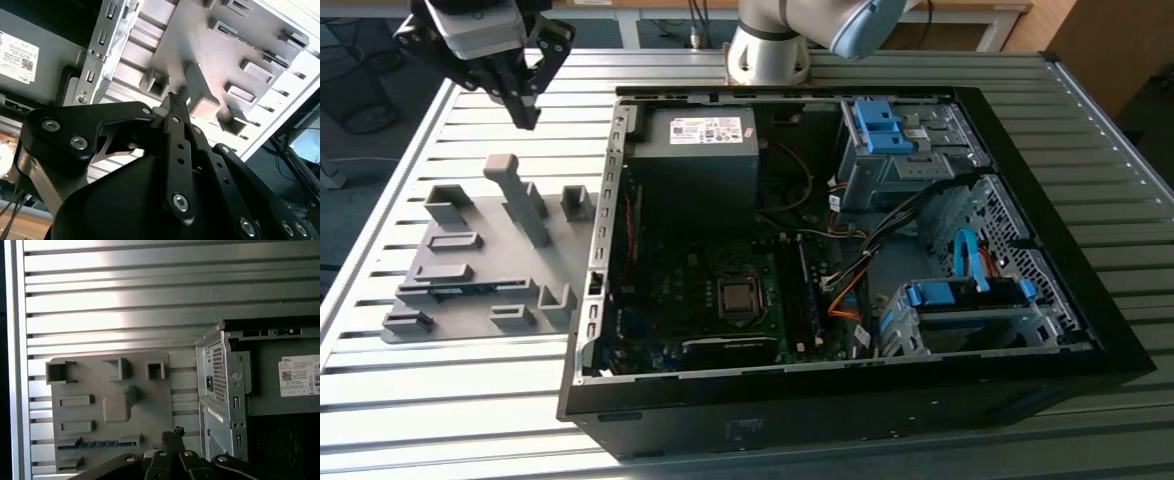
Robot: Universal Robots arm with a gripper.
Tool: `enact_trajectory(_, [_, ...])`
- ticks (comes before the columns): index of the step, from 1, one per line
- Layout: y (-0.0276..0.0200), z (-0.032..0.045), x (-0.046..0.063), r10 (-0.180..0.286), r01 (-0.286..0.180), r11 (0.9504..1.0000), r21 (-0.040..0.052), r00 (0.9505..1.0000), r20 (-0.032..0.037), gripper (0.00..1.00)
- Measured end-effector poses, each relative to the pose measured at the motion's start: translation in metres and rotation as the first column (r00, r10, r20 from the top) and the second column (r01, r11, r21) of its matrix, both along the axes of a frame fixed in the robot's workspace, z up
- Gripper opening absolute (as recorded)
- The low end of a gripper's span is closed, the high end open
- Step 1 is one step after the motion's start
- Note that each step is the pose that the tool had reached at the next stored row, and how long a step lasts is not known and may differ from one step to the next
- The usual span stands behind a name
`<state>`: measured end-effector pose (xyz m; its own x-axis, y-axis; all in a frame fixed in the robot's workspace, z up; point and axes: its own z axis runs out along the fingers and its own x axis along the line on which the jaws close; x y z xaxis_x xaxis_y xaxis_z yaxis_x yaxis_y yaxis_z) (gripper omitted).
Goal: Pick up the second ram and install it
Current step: 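Reach for the second ram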
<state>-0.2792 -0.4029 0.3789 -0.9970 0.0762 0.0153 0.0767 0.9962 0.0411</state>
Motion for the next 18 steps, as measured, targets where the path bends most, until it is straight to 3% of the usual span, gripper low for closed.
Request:
enact_trajectory(2, [-0.0002, -0.0002, 0.0, 0.0, 0.0, 1.0, 0.0, 0.9999, -0.0159, 0.11])
enact_trajectory(4, [-0.0007, -0.0001, -0.001, 0.0, 0.0, 1.0, 0.0, 0.9999, -0.0168, 0.11])
enact_trajectory(9, [-0.0034, -0.0001, -0.008, 0.0, 0.0, 1.0, -0.0001, 0.9999, -0.0153, 0.11])
enact_trajectory(18, [-0.0047, -0.0001, -0.022, 0.001, -0.001, 1.0, 0.0, 1.0, -0.0003, 0.11])
